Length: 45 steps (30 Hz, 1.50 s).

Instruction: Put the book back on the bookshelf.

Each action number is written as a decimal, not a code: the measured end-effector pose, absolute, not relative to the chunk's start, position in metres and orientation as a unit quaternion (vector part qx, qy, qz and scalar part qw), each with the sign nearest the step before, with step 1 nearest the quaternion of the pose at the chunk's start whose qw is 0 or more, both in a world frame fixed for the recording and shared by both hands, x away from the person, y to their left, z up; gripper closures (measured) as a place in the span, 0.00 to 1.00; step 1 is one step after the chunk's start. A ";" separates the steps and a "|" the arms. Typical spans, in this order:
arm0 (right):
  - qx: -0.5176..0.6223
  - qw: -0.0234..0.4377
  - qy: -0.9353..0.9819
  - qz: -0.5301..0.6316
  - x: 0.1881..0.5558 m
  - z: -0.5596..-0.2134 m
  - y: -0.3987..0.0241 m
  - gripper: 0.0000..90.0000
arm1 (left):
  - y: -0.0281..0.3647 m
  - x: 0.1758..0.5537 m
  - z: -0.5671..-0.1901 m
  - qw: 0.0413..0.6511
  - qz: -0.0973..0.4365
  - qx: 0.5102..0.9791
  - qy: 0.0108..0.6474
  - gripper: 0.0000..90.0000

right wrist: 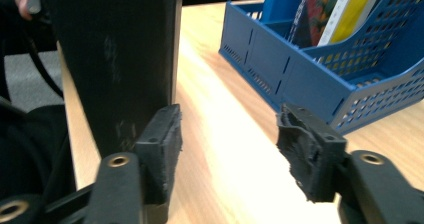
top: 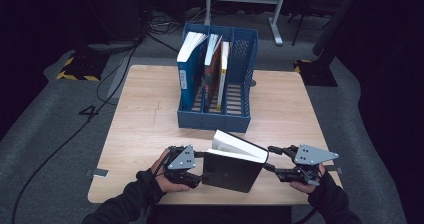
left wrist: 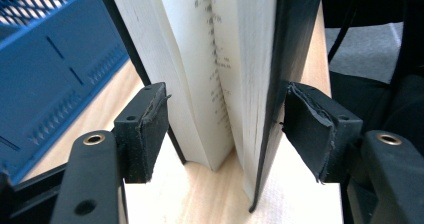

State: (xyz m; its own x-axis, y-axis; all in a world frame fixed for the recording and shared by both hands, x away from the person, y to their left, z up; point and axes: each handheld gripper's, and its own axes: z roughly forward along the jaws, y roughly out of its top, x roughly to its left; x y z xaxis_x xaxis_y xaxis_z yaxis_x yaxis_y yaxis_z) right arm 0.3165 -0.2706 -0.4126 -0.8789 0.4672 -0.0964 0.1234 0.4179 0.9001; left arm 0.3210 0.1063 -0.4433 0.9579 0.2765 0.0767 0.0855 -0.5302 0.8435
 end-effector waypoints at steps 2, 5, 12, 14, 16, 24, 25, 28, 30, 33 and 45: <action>0.177 0.165 0.829 0.505 0.316 -0.414 -0.271 0.45 | 0.106 0.320 -0.444 0.470 0.101 0.871 0.103 0.39; 0.165 0.149 0.844 0.488 0.311 -0.419 -0.270 0.43 | 0.106 0.319 -0.448 0.468 0.099 0.872 0.108 0.41; 0.150 0.114 0.853 0.487 0.302 -0.420 -0.262 0.36 | 0.105 0.321 -0.452 0.463 0.103 0.873 0.116 0.39; 0.145 0.117 0.851 0.490 0.300 -0.417 -0.255 0.36 | 0.104 0.322 -0.454 0.458 0.104 0.875 0.121 0.37; 0.143 0.117 0.849 0.496 0.300 -0.416 -0.251 0.36 | 0.105 0.322 -0.455 0.457 0.106 0.875 0.121 0.36; 0.138 0.114 0.841 0.511 0.305 -0.406 -0.230 0.39 | 0.108 0.329 -0.463 0.444 0.117 0.878 0.138 0.34; 0.136 0.108 0.839 0.515 0.306 -0.405 -0.226 0.40 | 0.108 0.329 -0.464 0.442 0.118 0.878 0.138 0.34; 0.137 0.109 0.838 0.516 0.308 -0.403 -0.220 0.40 | 0.105 0.332 -0.469 0.434 0.123 0.881 0.143 0.33; 0.142 0.113 0.835 0.519 0.309 -0.400 -0.214 0.42 | 0.102 0.332 -0.471 0.432 0.126 0.882 0.143 0.33; 0.152 0.110 0.827 0.530 0.314 -0.395 -0.209 0.49 | 0.097 0.332 -0.473 0.430 0.135 0.882 0.139 0.32; 0.169 0.109 0.838 0.507 0.320 -0.381 -0.191 0.53 | 0.091 0.340 -0.474 0.432 0.135 0.882 0.134 0.30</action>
State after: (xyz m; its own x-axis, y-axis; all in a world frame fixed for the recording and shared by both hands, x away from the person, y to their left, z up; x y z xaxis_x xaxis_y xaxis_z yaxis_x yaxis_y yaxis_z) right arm 0.3197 -0.1910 -0.3806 -0.9195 0.3930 -0.0112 0.1729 0.4297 0.8862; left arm 0.3404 0.0911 -0.4738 0.9276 0.3534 0.1215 0.1208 -0.5911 0.7975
